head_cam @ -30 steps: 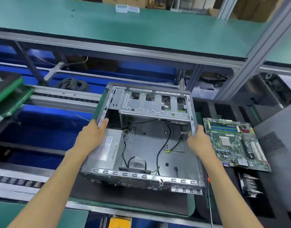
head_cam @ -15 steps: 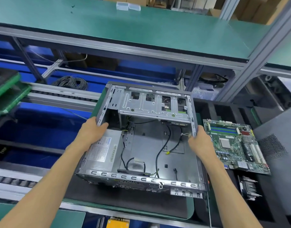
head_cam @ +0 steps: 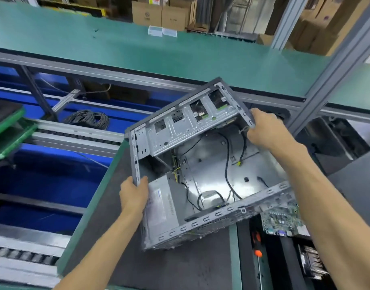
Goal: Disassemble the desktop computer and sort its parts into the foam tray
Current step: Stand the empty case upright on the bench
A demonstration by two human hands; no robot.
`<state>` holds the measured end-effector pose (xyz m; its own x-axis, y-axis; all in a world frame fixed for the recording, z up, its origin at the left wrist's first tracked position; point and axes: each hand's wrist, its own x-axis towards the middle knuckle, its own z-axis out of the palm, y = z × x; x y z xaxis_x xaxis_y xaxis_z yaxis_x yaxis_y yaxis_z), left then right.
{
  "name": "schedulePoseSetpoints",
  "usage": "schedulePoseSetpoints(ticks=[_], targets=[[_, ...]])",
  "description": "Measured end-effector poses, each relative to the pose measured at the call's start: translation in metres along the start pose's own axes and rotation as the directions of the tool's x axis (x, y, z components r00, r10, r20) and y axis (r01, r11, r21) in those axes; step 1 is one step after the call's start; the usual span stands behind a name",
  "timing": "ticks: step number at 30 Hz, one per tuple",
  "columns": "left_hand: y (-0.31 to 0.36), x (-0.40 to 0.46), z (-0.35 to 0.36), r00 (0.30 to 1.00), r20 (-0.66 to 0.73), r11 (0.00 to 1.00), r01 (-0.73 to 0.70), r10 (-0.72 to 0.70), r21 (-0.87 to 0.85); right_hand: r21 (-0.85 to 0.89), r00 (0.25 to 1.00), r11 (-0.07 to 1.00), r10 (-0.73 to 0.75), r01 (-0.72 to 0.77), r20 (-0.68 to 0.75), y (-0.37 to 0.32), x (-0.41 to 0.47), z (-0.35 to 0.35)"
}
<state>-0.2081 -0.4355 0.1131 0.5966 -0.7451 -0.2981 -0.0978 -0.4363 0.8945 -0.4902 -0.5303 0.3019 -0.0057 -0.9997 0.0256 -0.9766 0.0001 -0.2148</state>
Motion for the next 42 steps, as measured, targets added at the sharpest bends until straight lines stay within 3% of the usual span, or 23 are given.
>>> schedulePoseSetpoints(ticks=[8, 12, 15, 17, 19, 27, 32, 42], targets=[[-0.019, -0.029, 0.042, 0.982, -0.105, 0.945, 0.117, -0.156, -0.304, -0.217, 0.965, 0.969, -0.164, 0.118, -0.205, -0.058, 0.011, -0.028], [-0.028, -0.035, 0.056, 0.971, -0.071, 0.935, 0.198, -0.228, -0.295, -0.279, 0.92, 0.94, -0.276, 0.198, -0.279, -0.091, -0.009, -0.03], [-0.041, -0.03, 0.047, 0.987, 0.008, 0.979, 0.161, -0.162, -0.128, -0.3, 0.899, 0.929, -0.311, 0.218, -0.309, -0.109, -0.03, -0.027], [-0.043, -0.023, 0.032, 0.995, -0.014, 0.993, 0.104, -0.103, 0.053, -0.288, 0.894, 0.928, -0.324, 0.236, -0.31, -0.119, -0.043, -0.025], [-0.034, -0.015, 0.012, 0.999, -0.044, 0.996, 0.008, -0.005, 0.086, -0.256, 0.902, 0.936, -0.315, 0.244, -0.295, -0.129, -0.052, -0.024], [0.073, 0.014, -0.045, 0.923, -0.035, 0.9, -0.382, 0.383, -0.21, -0.238, 0.947, 0.934, -0.299, 0.266, -0.116, -0.162, -0.088, -0.013], [0.112, 0.006, -0.045, 0.897, 0.146, 0.865, -0.343, 0.417, -0.367, -0.269, 0.952, 0.922, -0.302, 0.277, -0.054, -0.185, -0.113, -0.002], [0.099, 0.001, -0.055, 0.895, 0.164, 0.879, -0.348, 0.415, -0.325, -0.286, 0.962, 0.919, -0.27, 0.271, 0.042, -0.211, -0.139, 0.008]])
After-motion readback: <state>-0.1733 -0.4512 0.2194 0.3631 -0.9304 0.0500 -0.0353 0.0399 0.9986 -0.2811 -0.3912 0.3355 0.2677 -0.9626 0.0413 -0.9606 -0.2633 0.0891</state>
